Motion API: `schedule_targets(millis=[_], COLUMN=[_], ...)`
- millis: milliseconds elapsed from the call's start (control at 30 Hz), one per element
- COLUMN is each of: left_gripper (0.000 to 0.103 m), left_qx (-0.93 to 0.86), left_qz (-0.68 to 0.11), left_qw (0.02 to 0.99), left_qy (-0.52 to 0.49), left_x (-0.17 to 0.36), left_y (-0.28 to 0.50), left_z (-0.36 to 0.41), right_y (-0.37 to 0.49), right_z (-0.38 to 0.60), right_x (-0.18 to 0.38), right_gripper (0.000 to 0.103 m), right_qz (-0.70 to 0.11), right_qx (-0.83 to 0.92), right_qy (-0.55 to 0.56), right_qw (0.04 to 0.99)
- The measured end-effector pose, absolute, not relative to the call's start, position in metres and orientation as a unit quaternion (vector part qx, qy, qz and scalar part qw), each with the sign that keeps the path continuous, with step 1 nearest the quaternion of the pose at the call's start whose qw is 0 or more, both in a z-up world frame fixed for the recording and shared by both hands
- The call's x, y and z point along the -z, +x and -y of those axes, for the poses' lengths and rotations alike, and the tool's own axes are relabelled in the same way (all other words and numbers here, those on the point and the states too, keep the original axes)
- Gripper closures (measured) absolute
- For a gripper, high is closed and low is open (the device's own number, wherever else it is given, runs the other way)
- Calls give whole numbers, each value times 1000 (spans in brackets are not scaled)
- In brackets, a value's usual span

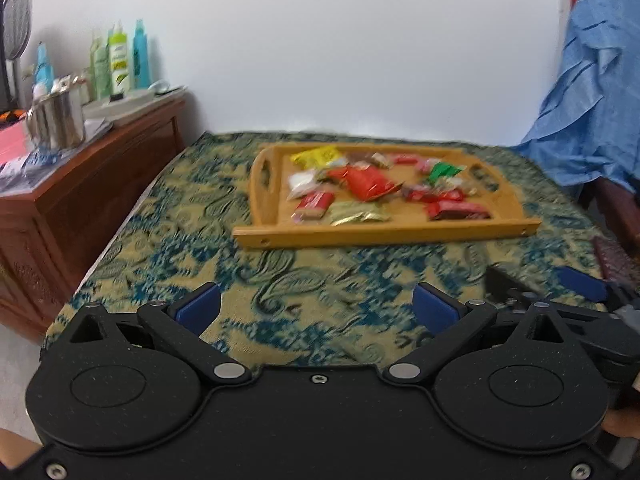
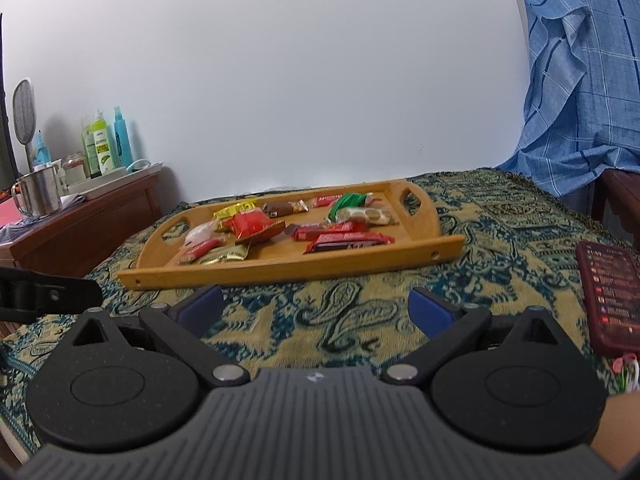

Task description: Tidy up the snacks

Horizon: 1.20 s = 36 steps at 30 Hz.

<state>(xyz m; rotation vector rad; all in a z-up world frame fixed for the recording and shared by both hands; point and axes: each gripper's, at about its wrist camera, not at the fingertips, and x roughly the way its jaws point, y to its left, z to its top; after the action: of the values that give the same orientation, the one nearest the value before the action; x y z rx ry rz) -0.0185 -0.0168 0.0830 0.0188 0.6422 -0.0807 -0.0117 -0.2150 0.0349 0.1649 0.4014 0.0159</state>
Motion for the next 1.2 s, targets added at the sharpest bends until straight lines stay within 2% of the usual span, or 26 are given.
schedule_targets(millis=[600, 1200], left_gripper=[1, 0], left_qx=[27, 34], left_qz=[-358, -367], left_qw=[933, 930], left_qy=[31, 6], left_x=[-21, -5], left_y=[15, 30], left_z=[12, 4], right_y=[0, 14], right_z=[205, 193], right_x=[-14, 4], right_gripper=[0, 0], right_qz=[-248, -283], right_qx=[36, 51], right_qy=[62, 25], right_qw=[966, 957])
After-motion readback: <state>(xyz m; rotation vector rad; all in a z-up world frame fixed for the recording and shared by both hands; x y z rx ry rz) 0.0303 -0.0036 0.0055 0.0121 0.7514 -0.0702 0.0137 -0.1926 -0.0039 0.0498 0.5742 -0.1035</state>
